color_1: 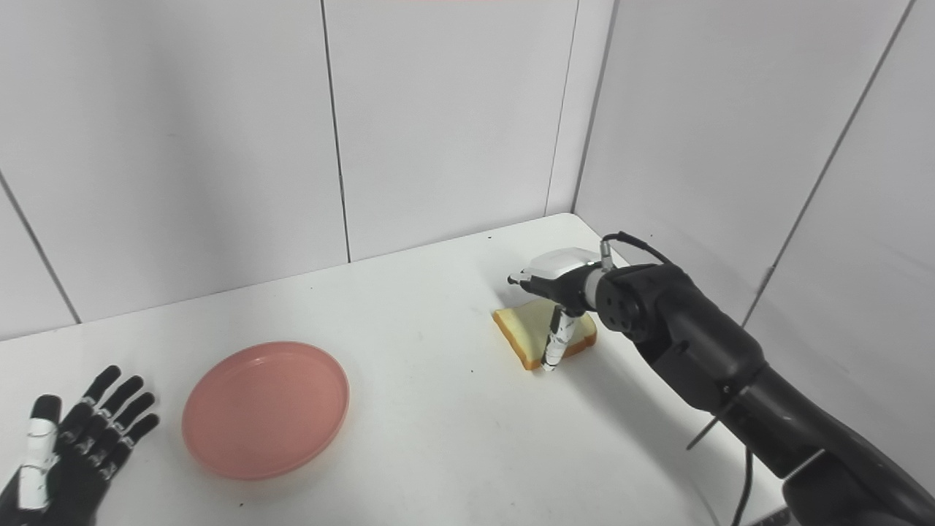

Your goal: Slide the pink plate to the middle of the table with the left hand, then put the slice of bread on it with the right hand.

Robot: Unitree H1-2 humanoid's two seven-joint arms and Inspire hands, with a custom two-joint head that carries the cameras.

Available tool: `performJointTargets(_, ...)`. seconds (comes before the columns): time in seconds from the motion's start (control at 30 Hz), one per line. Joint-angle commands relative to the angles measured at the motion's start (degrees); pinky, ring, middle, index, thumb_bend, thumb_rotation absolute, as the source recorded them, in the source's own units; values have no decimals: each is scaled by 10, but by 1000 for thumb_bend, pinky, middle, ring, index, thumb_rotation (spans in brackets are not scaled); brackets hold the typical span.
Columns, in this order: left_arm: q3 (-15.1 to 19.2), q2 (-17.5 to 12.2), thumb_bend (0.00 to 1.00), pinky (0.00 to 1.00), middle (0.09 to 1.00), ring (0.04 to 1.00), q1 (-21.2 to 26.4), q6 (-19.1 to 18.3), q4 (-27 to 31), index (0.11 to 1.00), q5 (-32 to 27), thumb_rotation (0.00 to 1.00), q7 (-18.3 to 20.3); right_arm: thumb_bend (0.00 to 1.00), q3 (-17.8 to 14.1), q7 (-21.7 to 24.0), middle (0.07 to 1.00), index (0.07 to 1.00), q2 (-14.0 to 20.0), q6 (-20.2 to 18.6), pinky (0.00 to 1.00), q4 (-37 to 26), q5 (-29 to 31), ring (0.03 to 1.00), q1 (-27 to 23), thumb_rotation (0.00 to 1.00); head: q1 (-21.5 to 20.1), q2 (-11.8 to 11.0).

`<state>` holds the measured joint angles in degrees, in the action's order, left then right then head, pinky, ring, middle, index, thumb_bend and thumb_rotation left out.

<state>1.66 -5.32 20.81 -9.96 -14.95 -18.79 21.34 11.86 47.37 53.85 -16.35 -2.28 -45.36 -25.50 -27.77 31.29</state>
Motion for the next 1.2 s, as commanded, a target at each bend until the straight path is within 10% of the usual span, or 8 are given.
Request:
performJointTargets(0.0, 1, -7, 924, 913, 944, 931, 13, 8, 6, 940, -5, 862, 8, 1000, -1, -10, 1000, 1000, 23, 15, 874, 5, -14, 979, -31, 269, 1, 2)
performJointTargets(1.17, -5, -18, 948, 925, 962, 947, 1, -26, 35, 961, -1, 863, 6, 1000, 51, -16, 972, 969, -15, 29, 823, 122, -3, 929, -76, 197, 11, 26)
